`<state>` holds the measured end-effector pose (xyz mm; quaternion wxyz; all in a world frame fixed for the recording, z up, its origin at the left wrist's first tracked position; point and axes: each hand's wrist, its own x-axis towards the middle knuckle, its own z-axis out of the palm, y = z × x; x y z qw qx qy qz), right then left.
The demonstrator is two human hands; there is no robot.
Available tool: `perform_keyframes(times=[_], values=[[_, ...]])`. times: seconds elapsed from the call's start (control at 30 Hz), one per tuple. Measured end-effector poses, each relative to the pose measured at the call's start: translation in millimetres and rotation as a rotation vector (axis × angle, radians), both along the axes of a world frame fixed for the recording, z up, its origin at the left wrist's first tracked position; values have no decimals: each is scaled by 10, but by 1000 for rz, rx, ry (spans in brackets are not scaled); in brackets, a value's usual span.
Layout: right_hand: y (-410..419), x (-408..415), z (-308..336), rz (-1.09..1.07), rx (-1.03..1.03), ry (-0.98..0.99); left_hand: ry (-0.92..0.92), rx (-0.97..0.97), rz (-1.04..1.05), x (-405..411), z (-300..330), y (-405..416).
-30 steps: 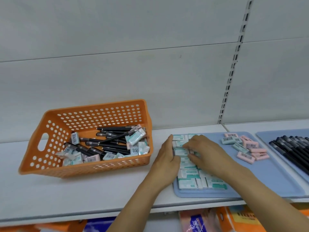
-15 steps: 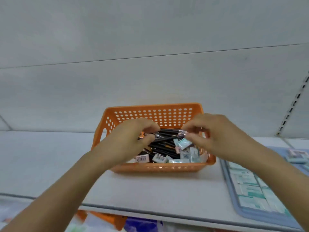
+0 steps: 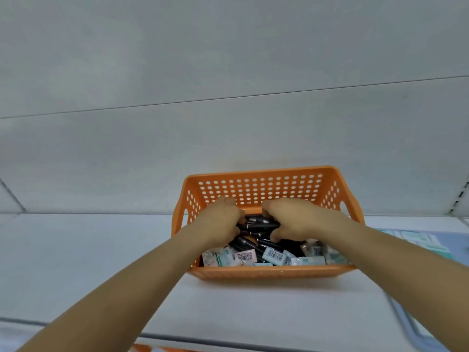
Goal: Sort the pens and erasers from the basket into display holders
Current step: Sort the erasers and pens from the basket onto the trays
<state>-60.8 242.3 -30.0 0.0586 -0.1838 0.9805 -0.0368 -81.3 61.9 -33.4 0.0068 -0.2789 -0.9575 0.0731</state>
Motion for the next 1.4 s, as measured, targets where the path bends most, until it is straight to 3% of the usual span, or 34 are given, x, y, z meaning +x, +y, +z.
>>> perform_keyframes(times=[0.1, 0.17, 0.27, 0.37, 0.47, 0.57, 0.63, 0.73, 0.9, 1.1, 1.23, 1.4], values=[[39, 31, 41, -1, -43, 64, 115, -2, -7, 34, 65, -30], [99, 67, 106, -39, -173, 132, 58, 172, 38, 91, 188, -93], [180, 152, 243, -81, -522, 264, -1, 420, 43, 233, 347, -196], [181, 230, 314, -73, -707, 244, -75, 609, 60, 385, 390, -239], [160, 242, 313, -45, -717, 203, -160, 979, 89, 479, 489, -292], [85, 256, 318, -4, -802, 145, -311, 1514, 128, 531, 561, -296], [12, 263, 308, 30, -834, 139, -307, 1723, 220, 493, 540, -268], [-42, 288, 321, -10, -879, 153, -240, 1754, 333, 434, 484, -198], [-15, 306, 408, -157, -1079, 168, -284, 1456, 193, 443, 371, -116], [-183, 338, 420, -213, -1358, 410, -782, 1703, 363, 439, 421, -40], [-331, 425, 419, -51, -1324, 437, -1033, 1810, 512, 374, 392, 74], [-300, 449, 397, 178, -1047, 435, -1203, 2021, 495, 249, 386, 174]])
